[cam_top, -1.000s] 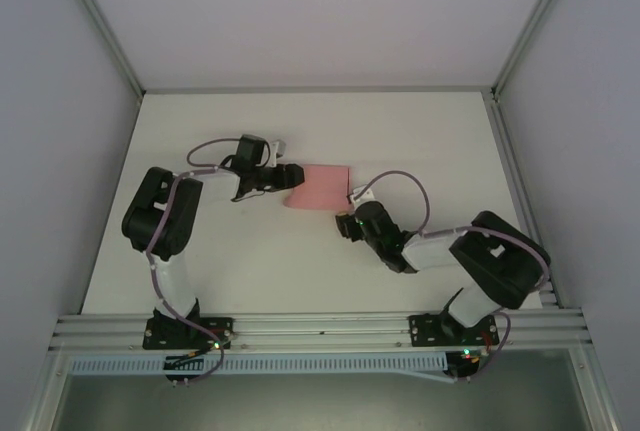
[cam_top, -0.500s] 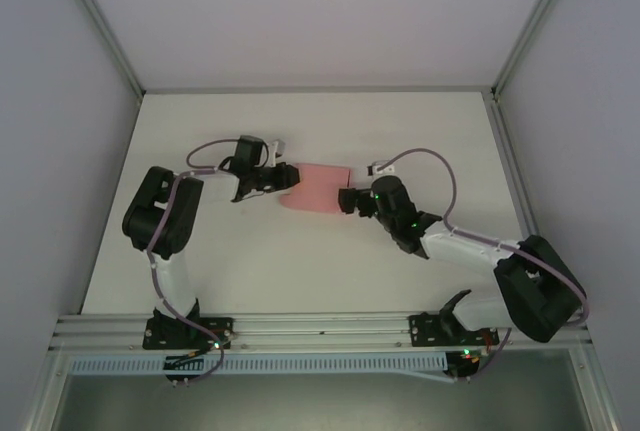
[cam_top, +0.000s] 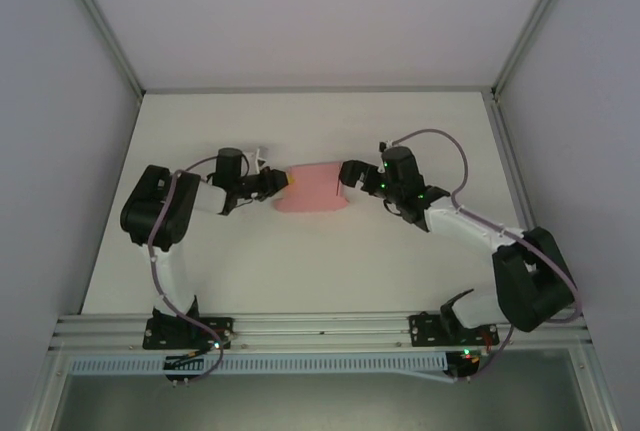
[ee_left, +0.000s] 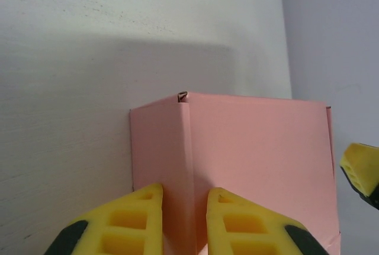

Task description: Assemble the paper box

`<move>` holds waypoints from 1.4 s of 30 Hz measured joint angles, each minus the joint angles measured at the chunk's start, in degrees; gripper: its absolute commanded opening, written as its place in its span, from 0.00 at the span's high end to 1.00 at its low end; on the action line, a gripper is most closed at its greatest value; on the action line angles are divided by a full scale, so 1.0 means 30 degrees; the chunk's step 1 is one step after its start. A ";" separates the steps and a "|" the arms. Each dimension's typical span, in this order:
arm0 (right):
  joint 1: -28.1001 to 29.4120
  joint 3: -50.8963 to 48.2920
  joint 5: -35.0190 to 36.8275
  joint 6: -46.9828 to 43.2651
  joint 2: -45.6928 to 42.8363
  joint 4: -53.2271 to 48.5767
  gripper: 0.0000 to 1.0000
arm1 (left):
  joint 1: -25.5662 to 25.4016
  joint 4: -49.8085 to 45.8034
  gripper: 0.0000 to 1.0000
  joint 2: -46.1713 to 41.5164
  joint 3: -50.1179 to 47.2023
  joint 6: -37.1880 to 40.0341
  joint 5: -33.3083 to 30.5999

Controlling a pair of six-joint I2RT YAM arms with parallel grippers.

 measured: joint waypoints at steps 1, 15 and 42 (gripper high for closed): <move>-0.0153 0.0488 -0.0444 0.0168 0.0634 -0.0160 0.00 | 0.0007 0.0240 0.94 0.0051 -0.0066 -0.0146 0.0080; -0.1115 0.3599 -0.7264 0.1945 0.7264 0.0954 0.61 | 0.0007 0.0867 0.89 0.0175 -0.0313 -0.0525 0.0408; -0.4830 0.5056 -1.1154 0.4175 0.4437 -0.5676 0.75 | -1.0899 -0.7322 0.00 -1.1795 -0.0503 2.1974 -1.5176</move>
